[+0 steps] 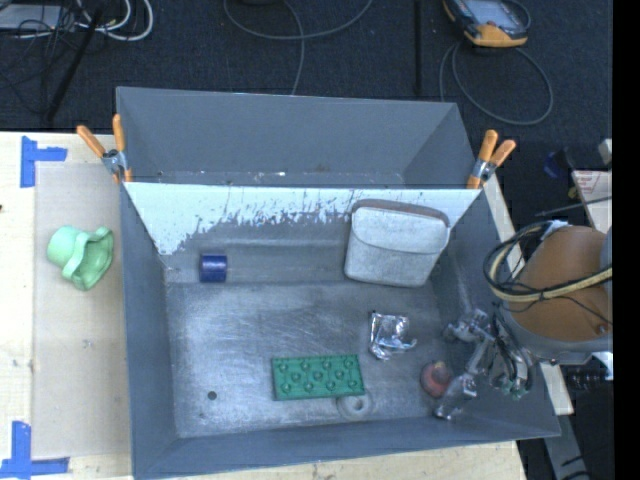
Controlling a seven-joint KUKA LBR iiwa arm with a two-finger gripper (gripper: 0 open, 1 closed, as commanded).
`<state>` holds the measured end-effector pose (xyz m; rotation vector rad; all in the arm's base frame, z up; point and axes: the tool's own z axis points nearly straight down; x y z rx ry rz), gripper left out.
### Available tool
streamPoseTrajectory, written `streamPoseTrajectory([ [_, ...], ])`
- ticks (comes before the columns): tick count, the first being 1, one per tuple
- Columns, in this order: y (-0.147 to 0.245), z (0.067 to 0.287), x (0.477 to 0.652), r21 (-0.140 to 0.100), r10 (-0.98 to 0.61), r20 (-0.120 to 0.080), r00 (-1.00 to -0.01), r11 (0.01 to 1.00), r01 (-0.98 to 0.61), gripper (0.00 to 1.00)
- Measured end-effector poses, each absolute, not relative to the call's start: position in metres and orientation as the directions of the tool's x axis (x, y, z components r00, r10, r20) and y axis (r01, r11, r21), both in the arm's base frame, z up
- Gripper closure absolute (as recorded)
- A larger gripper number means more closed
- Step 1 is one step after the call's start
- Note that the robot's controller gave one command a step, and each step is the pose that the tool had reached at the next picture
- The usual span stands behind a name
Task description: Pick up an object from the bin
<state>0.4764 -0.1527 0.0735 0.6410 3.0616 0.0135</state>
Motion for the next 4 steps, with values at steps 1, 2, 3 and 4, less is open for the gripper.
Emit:
streamPoseTrajectory([
  [1, -0.15, 0.075, 0.479, 0.005, 0.394, -0.005, -0.919, 0.919, 0.394, 0.0],
  [2, -0.152, 0.075, 0.479, 0.002, 0.396, -0.007, -0.918, 0.918, 0.396, 1.0],
  [3, -0.152, 0.118, 0.48, 0.001, 0.391, -0.003, -0.92, 0.92, 0.391, 1.0],
  [4, -0.152, 0.117, 0.48, 0.0, 0.387, 0.001, -0.922, 0.922, 0.387, 1.0],
])
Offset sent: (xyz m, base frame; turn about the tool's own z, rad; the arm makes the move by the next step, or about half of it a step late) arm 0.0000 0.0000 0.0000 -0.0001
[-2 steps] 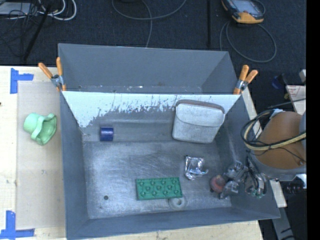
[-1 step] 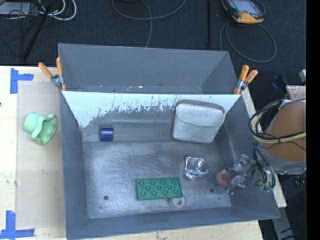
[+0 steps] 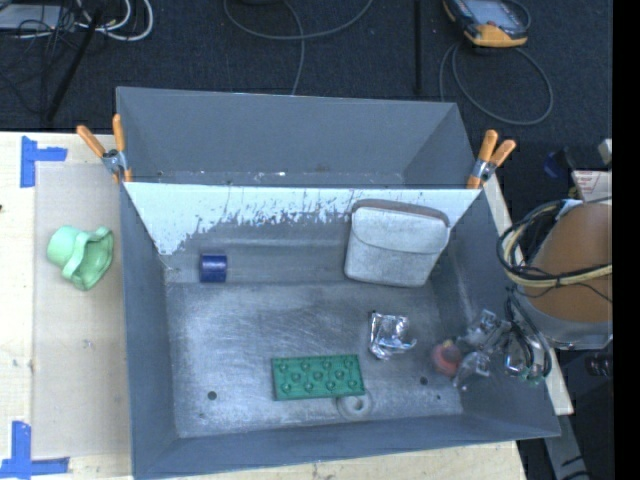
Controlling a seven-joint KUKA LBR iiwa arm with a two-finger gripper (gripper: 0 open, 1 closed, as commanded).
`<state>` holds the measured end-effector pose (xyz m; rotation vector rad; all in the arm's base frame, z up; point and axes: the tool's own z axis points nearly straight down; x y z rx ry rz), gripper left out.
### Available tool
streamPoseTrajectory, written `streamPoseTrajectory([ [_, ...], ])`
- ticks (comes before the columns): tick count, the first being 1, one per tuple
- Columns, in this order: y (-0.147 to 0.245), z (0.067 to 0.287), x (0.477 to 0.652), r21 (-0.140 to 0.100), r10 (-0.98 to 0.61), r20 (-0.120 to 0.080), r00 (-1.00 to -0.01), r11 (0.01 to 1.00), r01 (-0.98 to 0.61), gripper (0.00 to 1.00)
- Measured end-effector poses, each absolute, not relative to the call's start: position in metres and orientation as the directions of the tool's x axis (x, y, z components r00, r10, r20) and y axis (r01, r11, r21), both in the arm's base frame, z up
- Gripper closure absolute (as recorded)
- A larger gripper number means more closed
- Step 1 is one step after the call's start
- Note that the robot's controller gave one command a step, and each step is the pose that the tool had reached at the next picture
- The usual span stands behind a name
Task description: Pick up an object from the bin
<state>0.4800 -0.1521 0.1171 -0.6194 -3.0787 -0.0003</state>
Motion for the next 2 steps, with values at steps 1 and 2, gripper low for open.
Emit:
streamPoseTrajectory([
  [1, -0.152, 0.147, 0.481, 0.001, 0.382, -0.002, -0.924, 0.924, 0.382, 1.0],
  [2, -0.153, 0.192, 0.482, 0.001, 0.376, -0.004, -0.927, 0.927, 0.376, 1.0],
])
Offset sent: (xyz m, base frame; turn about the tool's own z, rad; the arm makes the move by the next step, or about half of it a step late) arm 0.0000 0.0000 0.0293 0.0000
